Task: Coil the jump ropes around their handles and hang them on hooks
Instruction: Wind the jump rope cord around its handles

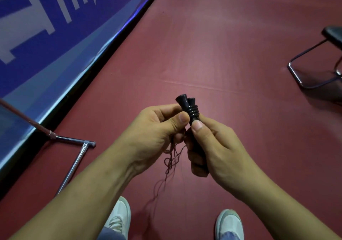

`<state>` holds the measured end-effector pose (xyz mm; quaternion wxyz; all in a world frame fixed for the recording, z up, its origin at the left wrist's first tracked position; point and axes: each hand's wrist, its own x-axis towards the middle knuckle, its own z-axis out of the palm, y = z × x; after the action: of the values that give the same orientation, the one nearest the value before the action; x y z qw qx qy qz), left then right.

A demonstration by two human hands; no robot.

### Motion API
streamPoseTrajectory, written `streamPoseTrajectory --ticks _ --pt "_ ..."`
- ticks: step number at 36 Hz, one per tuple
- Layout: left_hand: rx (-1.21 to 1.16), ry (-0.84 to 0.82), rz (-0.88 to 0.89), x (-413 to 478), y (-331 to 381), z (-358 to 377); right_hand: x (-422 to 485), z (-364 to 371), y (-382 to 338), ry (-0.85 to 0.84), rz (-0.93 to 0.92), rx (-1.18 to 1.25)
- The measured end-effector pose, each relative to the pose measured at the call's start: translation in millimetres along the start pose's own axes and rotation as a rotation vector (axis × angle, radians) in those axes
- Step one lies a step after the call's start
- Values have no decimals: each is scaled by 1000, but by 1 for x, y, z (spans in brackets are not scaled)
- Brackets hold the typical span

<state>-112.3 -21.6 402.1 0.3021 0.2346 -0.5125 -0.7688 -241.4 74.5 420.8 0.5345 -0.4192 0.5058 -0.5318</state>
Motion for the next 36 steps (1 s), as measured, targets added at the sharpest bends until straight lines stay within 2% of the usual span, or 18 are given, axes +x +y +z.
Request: streamPoseTrajectory --ticks 5,10,15,24,30,36 --pt "6 -29 -24 -2 6 -3 -2 -2 -2 -54 10 -56" --pt "132 81 20 -1 7 0 -1 1 -2 -45 81 -79" --pt "236 167 39 1 8 2 1 4 7 50 127 -178" --pt "305 231 11 0 10 4 3 12 8 152 128 -38" --pt "284 125 10 -4 18 0 0 15 -1 150 140 23" --pt "238 45 -6 -4 23 -8 1 11 -9 160 293 218"
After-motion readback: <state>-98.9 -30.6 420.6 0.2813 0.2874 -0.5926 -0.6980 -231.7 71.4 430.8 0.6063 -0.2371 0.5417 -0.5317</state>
